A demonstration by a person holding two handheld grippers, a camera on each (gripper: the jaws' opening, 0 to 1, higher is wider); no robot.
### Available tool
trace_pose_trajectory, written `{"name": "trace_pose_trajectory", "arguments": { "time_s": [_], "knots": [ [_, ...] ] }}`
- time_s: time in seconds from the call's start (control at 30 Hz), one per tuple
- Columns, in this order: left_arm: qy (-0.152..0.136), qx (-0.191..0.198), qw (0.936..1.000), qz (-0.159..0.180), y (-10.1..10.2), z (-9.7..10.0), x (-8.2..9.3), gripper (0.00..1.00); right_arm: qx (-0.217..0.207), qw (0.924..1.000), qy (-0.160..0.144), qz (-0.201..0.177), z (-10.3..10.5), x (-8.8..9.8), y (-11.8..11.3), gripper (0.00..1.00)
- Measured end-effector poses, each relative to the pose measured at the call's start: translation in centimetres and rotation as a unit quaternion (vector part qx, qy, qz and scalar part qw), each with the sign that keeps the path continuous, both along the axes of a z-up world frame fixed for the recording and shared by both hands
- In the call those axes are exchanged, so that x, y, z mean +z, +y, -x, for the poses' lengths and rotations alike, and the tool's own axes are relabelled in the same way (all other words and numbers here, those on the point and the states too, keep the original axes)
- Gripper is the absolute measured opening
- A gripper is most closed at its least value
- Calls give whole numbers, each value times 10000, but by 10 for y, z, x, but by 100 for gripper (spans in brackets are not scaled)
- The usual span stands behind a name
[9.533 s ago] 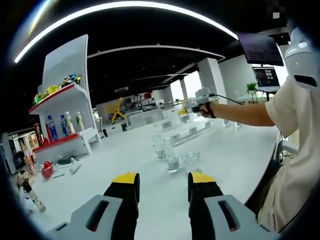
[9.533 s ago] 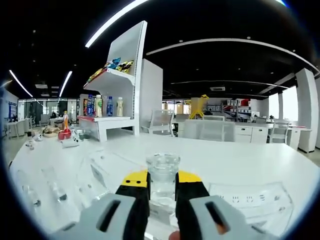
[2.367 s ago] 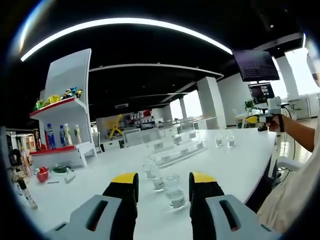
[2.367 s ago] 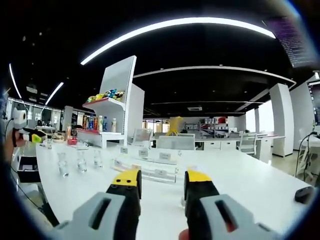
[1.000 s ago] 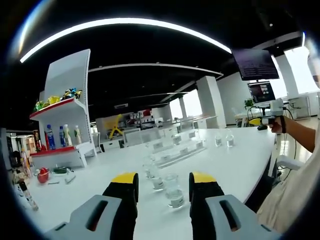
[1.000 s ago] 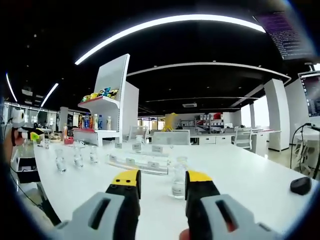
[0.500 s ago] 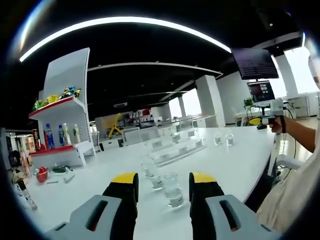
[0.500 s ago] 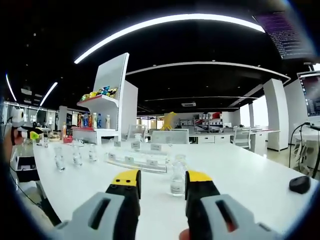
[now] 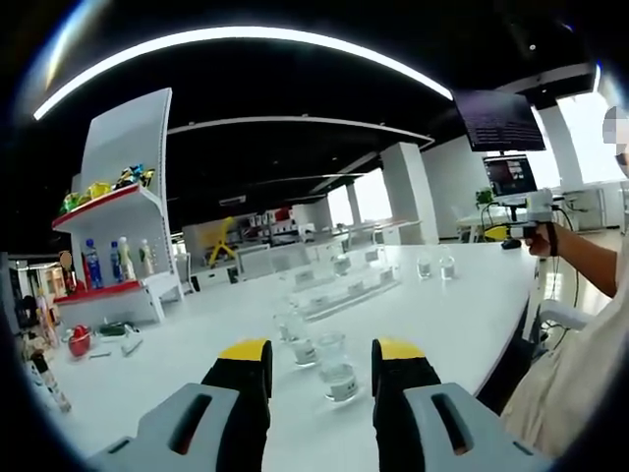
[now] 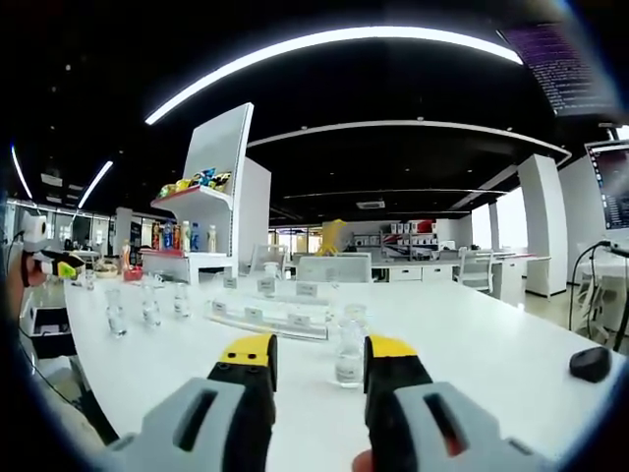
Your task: Identify the label on the chemical reagent bottle, grasp the chemical reagent bottle, and place it in the designated position on the reagent rack
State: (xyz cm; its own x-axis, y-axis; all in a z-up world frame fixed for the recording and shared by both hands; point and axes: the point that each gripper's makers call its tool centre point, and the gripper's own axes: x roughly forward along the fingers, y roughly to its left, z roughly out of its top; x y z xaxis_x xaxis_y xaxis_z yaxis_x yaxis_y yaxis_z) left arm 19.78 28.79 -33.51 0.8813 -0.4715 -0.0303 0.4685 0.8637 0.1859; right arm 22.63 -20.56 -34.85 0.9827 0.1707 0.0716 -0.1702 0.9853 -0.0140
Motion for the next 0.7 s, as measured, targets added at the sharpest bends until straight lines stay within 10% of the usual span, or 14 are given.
{"name": "trace_pose_trajectory", "arguments": {
  "time_s": [0.7],
  "knots": [
    [49,38,10000,-61,0,-4,-4,41,69,9998,136,158,-34,1,5,35]
  ]
}}
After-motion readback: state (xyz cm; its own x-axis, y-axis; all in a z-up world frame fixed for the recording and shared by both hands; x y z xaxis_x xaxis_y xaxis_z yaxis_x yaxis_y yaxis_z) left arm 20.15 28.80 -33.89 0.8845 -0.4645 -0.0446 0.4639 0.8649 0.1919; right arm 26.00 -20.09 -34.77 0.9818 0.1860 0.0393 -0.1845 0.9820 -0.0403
